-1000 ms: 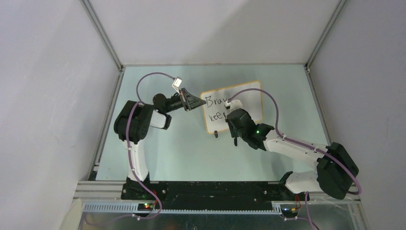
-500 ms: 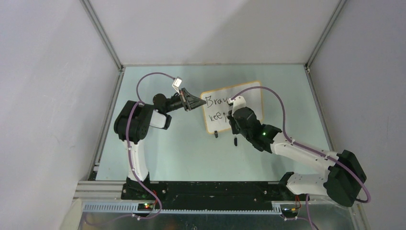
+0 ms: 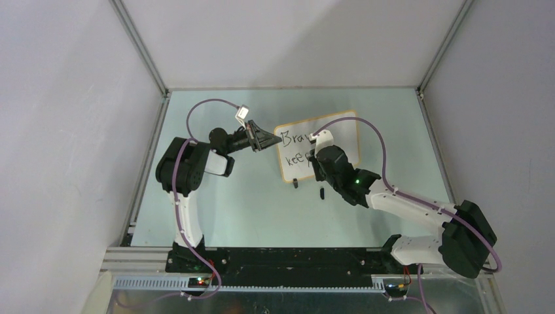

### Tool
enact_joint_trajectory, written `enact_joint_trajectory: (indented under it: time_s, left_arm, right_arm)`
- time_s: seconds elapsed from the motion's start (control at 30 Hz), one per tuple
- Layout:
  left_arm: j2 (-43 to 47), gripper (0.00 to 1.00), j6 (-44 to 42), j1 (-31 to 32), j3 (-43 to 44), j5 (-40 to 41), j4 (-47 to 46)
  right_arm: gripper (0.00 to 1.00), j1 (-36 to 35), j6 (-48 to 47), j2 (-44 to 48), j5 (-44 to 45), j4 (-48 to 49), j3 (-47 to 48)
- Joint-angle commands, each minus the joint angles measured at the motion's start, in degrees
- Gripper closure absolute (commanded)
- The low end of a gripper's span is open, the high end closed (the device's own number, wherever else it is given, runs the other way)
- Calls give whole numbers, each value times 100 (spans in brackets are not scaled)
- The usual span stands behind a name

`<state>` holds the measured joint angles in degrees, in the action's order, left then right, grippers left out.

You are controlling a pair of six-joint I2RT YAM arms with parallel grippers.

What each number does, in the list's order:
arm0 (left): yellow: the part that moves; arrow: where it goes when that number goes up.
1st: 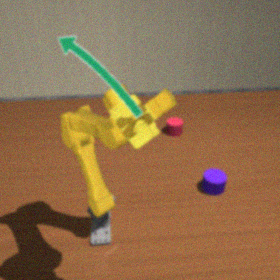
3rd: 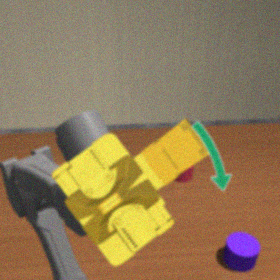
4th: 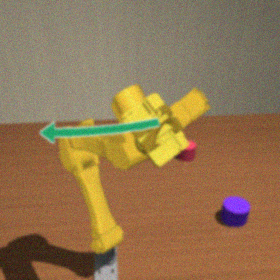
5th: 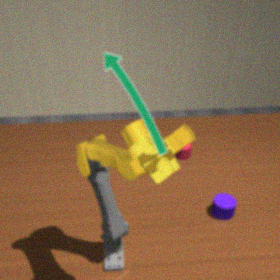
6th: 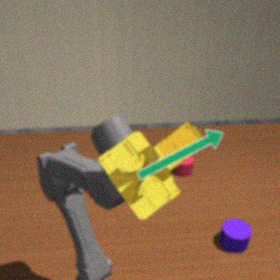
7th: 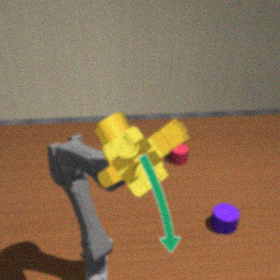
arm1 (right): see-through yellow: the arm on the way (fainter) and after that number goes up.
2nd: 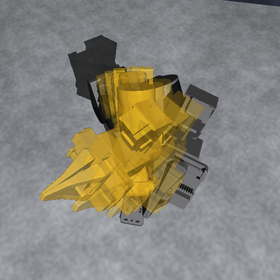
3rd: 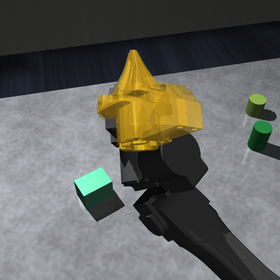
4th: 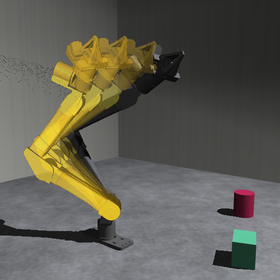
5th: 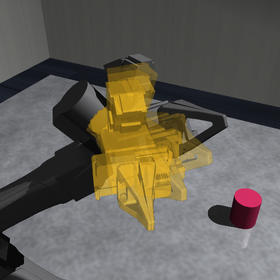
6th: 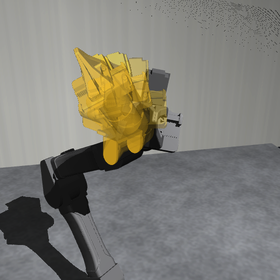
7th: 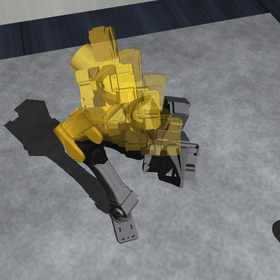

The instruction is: Write a sentence on the whiteboard

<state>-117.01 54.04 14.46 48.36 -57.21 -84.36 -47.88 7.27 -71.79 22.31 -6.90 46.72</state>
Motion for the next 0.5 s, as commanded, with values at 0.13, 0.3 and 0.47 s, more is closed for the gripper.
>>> enact_joint_trajectory:
  time_s: [0.13, 0.3, 0.47]
  left_arm:
    - [161, 100, -52, 76, -2, -245, -305]
    - [152, 100, -43, 78, 12, -257, -301]
    - [144, 100, -34, 77, 24, -269, -301]
  right_arm:
    - [100, 46, -83, -71, 98, 306, 57]
    - [100, 46, -76, -159, 73, 261, 105]
    - [100, 46, -76, -189, 75, 266, 109]
